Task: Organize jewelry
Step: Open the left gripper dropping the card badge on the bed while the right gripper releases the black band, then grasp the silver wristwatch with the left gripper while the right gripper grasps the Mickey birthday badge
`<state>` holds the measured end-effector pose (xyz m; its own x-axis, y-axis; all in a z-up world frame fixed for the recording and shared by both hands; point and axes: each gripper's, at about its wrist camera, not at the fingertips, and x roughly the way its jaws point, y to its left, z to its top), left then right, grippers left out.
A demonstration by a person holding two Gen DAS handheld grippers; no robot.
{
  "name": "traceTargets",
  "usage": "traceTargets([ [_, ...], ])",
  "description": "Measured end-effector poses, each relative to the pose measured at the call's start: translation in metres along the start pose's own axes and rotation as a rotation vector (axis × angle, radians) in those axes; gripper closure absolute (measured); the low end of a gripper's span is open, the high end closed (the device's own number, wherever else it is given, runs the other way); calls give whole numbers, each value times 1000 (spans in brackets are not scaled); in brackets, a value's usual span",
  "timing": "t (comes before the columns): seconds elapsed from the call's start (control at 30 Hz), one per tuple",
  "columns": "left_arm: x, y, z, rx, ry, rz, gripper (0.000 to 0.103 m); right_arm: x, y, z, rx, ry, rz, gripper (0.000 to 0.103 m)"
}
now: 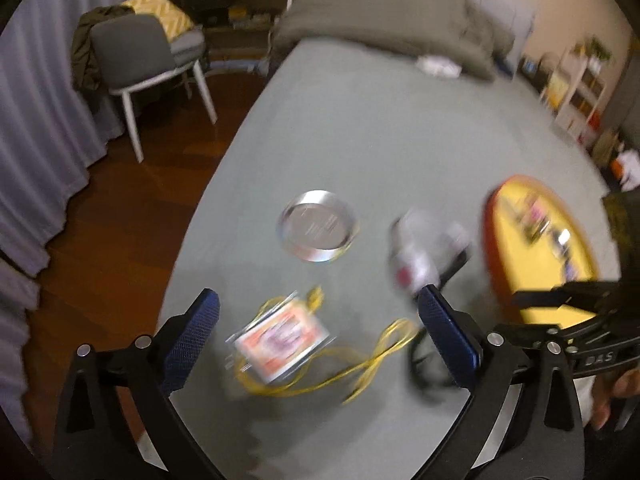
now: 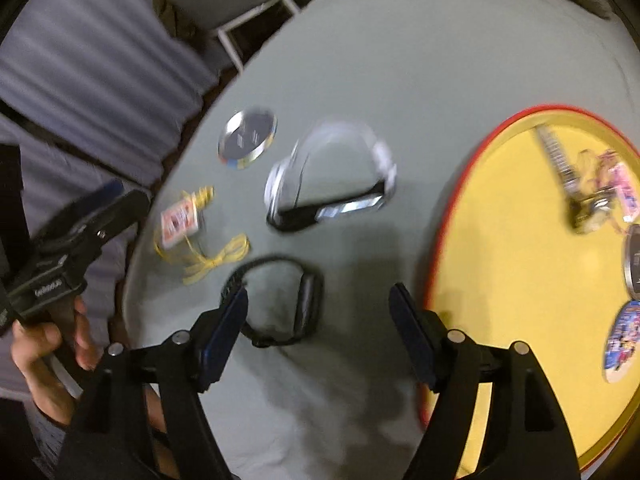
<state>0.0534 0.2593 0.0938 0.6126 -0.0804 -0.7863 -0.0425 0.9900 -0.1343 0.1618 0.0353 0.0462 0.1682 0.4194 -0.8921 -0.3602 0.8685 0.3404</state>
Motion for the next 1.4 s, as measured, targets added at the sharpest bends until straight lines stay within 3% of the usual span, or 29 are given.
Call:
traceTargets([
  [0.17,-29,-47,17,-14,-235,-75,6,-56,-14,6,-28,-206,-187,34],
  [0.3,-39,-101,22,68,-356,-115,6,-93,-52,-2,57,-309,-227,34],
  [0.5,-13,-202,22,309,-216,-243,6,-127,-99,-10,105,-423,-443,34],
  [0.57,-2,-238,16,398,-192,-216,6,-134,-114,-12,114,-401,-498,34],
  [0.67,16,-277,6,522,-190,-126,6,-138,-126,-18,81,-342,-475,32],
  [0.73,29,-292,1,569,-181,-107,6,-142,-132,-23,75,-340,-466,14],
  [0.77,40,-300,0,579,-152,-121,6,-144,-135,-27,75,-345,-460,13],
  [0.93,80,-300,11,466,-21,-215,6,-141,-158,-41,124,-274,-450,13],
  [1.07,117,-299,19,399,80,-174,6,-128,-178,-52,146,-180,-436,13],
  [1.2,136,-299,18,411,107,-150,6,-104,-195,-61,129,-60,-377,13],
  [1.4,148,-312,16,470,117,-150,6,-61,-192,-76,27,63,-400,13],
])
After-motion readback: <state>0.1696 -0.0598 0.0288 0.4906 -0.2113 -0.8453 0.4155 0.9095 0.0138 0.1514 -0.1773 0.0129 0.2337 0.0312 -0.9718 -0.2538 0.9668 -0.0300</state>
